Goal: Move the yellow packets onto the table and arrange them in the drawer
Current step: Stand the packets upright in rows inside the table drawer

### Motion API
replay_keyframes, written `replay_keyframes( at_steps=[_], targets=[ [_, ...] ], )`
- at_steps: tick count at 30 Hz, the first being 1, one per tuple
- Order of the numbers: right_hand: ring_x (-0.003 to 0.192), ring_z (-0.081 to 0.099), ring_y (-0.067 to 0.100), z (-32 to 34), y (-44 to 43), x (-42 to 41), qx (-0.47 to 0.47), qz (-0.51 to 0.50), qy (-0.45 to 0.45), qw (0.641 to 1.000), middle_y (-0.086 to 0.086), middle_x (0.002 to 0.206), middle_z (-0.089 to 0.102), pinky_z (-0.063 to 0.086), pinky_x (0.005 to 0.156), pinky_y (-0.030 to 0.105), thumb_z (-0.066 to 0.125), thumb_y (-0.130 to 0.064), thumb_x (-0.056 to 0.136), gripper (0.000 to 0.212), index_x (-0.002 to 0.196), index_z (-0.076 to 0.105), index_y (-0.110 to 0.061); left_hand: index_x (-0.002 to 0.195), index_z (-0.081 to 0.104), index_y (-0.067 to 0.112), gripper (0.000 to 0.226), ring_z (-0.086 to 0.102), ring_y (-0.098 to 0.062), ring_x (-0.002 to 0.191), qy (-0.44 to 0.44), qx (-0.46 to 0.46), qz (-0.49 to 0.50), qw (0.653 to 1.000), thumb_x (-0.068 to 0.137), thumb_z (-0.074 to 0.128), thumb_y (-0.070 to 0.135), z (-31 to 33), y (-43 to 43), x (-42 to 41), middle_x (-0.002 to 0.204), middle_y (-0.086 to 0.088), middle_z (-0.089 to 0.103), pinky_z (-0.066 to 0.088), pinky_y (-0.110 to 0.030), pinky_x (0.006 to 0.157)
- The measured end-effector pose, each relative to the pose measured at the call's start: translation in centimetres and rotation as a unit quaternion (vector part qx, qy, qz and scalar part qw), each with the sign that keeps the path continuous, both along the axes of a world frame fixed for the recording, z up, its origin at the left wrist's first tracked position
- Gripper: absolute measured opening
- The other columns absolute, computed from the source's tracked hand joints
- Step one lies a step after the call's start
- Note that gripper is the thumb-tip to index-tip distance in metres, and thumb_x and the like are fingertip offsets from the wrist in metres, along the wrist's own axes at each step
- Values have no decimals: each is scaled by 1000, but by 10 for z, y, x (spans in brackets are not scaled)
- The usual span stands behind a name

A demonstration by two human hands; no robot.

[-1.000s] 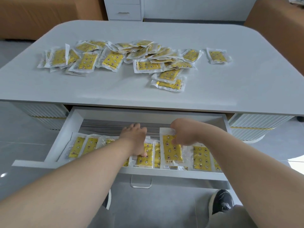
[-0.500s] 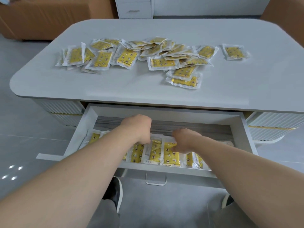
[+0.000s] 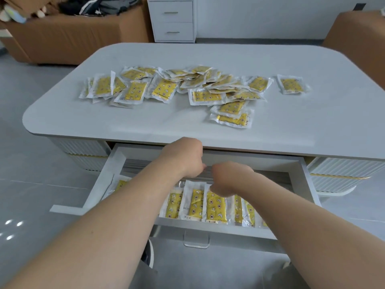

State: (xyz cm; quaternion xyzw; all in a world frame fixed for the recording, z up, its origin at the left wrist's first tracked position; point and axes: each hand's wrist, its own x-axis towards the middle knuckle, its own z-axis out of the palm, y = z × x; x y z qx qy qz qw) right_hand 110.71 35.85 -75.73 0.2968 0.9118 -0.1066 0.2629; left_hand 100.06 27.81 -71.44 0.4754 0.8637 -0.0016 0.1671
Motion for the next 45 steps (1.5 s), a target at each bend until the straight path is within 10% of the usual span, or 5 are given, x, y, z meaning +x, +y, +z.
replay_keyframes(
  at_steps=[10,14,20,27,45],
  targets=[
    [103,56,31,72,103,18,118,-218,323,913,8,111,60,48,84,39,40,-25,95,21,104,57,-16,109,60,21,23,60,-22,95,35,350,9,936,103,47,39,32,81,-1,106,3,65,52,-38,79],
    [140,29,38,58,200,3,166,-301,282,896,16,148,37,30,110,50,38,-55,100,57,147,40,-22,137,51,20,53,45,-31,131,105,252,-33,961,99,43,56,23,158,-20,143,-5,50,42,-46,102],
    [153,-9,48,46,299,-29,138,-306,202,920,11,170,-10,3,115,73,16,-86,85,84,158,5,-46,157,20,36,90,-5,-38,153,110,153,52,981,83,26,87,15,222,-95,169,3,1,11,-70,116],
    [156,-6,38,33,259,-86,23,-181,191,964,-1,170,11,-2,113,75,2,-99,64,107,157,21,-49,156,7,49,97,-1,-38,154,31,93,90,991,72,11,96,-30,219,-141,169,9,7,5,-70,116],
    [156,-10,30,9,171,39,128,-148,206,959,-1,171,1,1,118,70,4,-96,75,109,162,2,-30,157,3,49,82,-9,-34,154,40,118,61,990,84,7,87,-37,165,-14,169,7,-4,-3,-68,117]
  ],
)
